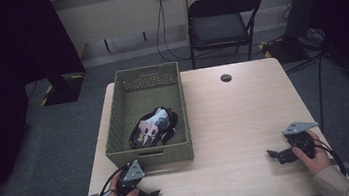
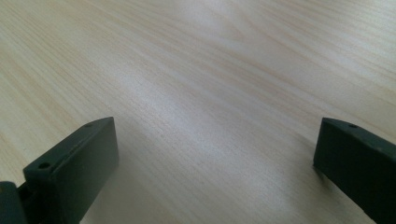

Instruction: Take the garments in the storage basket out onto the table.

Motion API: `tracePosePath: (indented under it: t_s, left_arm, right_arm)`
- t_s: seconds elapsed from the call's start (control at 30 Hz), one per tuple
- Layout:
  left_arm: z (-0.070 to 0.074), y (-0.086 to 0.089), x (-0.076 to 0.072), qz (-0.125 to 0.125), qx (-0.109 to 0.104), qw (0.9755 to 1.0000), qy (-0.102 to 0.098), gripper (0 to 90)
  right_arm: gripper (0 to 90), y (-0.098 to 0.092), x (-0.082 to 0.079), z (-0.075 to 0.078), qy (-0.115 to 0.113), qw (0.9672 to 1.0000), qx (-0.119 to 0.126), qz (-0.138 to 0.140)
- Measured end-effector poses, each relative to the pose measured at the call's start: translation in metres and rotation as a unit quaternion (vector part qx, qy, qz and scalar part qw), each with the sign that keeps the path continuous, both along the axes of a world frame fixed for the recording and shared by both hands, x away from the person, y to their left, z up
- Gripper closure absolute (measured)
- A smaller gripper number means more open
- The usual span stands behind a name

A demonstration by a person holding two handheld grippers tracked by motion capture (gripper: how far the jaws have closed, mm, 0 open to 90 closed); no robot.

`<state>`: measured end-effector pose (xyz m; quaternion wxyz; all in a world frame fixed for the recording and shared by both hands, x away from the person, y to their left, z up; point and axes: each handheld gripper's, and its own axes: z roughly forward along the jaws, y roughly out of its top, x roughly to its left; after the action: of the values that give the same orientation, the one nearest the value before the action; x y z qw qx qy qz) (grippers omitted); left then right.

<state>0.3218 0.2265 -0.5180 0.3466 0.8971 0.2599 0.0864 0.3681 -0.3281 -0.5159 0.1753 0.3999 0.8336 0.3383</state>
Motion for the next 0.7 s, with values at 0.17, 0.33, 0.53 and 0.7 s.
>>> tracePosePath:
  t_s: [0.17,0.33,0.53,0.7]
  left_arm:
    - [0.005,0.002,-0.001,0.007,0.013,0.9998,0.011,3.8]
    - [0.011,0.002,-0.002,0.011,0.005,0.9998,0.015,2.5]
    - [0.021,-0.001,-0.003,0.014,-0.001,0.9996,0.025,2.8]
    - [0.031,-0.002,-0.002,0.018,-0.001,0.9996,0.021,4.3]
  right_arm:
    - [0.0,0.000,0.000,0.000,0.000,1.0000,0.000,0.000]
    - [0.0,0.000,0.000,0.000,0.000,1.0000,0.000,0.000]
    - [0.0,0.000,0.000,0.000,0.000,1.0000,0.000,0.000]
    - [0.0,0.000,0.000,0.000,0.000,1.0000,0.000,0.000]
